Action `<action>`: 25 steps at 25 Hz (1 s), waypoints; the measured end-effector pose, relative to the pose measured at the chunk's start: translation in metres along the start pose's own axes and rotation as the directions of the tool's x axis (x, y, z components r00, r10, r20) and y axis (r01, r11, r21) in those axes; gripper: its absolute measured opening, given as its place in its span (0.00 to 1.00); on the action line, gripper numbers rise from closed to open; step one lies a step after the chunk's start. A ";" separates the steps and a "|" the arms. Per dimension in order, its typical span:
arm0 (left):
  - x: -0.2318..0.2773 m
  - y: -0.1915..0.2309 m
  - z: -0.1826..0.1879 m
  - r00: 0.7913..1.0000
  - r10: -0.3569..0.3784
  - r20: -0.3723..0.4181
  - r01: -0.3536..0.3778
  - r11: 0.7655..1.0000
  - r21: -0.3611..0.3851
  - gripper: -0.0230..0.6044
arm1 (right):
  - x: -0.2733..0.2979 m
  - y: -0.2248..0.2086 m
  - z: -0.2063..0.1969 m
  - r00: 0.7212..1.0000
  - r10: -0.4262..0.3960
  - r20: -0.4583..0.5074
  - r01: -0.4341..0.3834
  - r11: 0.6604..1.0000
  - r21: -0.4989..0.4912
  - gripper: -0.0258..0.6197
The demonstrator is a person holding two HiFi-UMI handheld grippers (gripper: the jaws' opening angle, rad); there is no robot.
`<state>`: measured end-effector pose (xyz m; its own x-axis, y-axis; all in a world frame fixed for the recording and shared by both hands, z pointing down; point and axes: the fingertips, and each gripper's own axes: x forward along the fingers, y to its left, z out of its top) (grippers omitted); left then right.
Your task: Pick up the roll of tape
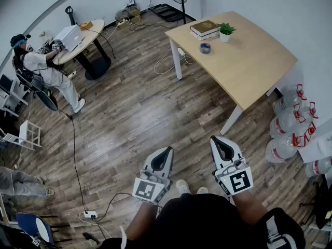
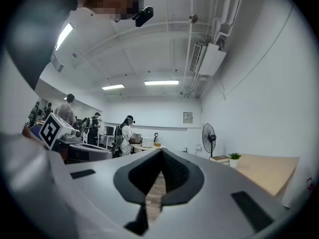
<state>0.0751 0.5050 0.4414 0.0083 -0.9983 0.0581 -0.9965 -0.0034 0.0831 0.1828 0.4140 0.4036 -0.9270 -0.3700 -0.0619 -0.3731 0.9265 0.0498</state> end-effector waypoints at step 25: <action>0.010 0.022 0.009 0.997 -0.066 0.030 0.065 0.997 0.048 0.04 | 0.022 -0.007 -0.002 1.000 -0.024 0.007 0.024 0.999 0.041 0.03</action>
<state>0.0525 0.4945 0.4347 0.0716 -0.9972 0.0226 -0.9968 -0.0707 0.0386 0.1651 0.3994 0.4041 -0.9174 -0.3918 -0.0696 -0.3932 0.9194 0.0071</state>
